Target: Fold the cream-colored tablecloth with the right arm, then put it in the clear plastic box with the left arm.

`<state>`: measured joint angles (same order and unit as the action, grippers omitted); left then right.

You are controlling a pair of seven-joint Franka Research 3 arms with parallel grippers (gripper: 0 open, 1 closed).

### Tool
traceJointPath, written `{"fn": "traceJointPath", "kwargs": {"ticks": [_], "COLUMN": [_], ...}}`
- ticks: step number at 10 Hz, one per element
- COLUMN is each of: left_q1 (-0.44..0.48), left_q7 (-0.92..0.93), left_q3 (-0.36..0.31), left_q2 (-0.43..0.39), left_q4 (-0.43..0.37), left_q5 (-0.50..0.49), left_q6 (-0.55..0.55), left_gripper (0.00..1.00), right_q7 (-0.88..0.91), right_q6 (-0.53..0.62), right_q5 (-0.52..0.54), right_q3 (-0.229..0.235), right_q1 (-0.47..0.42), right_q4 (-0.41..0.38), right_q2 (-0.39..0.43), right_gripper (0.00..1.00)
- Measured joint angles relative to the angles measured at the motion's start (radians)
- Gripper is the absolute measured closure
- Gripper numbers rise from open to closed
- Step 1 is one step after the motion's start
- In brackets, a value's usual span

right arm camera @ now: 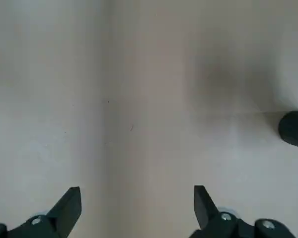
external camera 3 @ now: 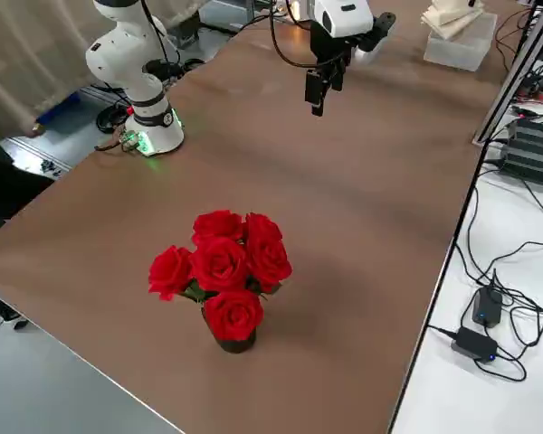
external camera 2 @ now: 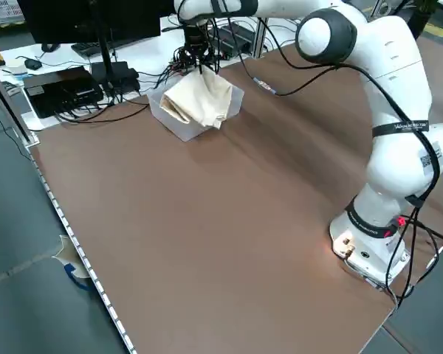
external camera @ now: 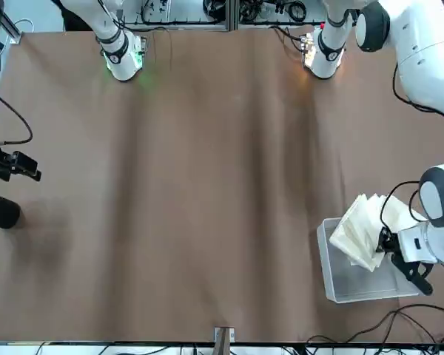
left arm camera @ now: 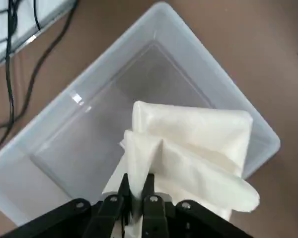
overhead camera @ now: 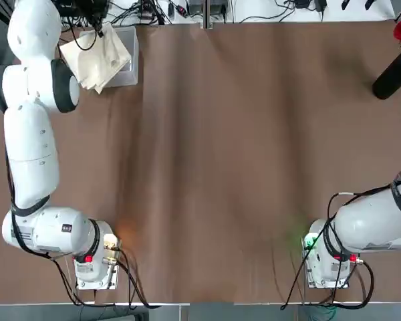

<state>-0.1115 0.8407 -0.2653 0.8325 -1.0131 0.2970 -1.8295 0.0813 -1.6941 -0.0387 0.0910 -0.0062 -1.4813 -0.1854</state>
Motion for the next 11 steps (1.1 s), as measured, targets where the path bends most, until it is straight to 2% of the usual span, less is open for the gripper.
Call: {"fn": "traceJointPath", "kwargs": {"ticks": [4, 8, 10, 11], "left_q1": [-0.044, -0.047, -0.045, -0.044], "left_q7": [0.0, 0.0, -0.019, -0.057], "left_q3": [0.002, 0.012, 0.019, 0.032], "left_q2": [0.009, 0.033, 0.044, 0.045], "left_q4": [0.001, 0.0, 0.0, 0.0], "left_q5": [-0.06, -0.112, -0.112, -0.112], "left_q6": [-0.14, -0.24, -0.245, -0.245], "left_gripper": [0.88, 0.88, 0.84, 0.78], "right_q7": [0.0, 0.0, 0.0, 0.0], "right_q6": [0.0, 0.0, 0.0, 0.0], "right_q5": [0.0, 0.0, 0.0, 0.0], "right_q3": [0.0, 0.0, 0.0, 0.0], "right_q1": [0.0, 0.0, 0.0, 0.0], "right_q4": [0.0, 0.0, 0.0, 0.0], "right_q2": [0.0, 0.0, 0.0, 0.0], "right_gripper": [0.0, 0.0, 0.0, 0.0]}}
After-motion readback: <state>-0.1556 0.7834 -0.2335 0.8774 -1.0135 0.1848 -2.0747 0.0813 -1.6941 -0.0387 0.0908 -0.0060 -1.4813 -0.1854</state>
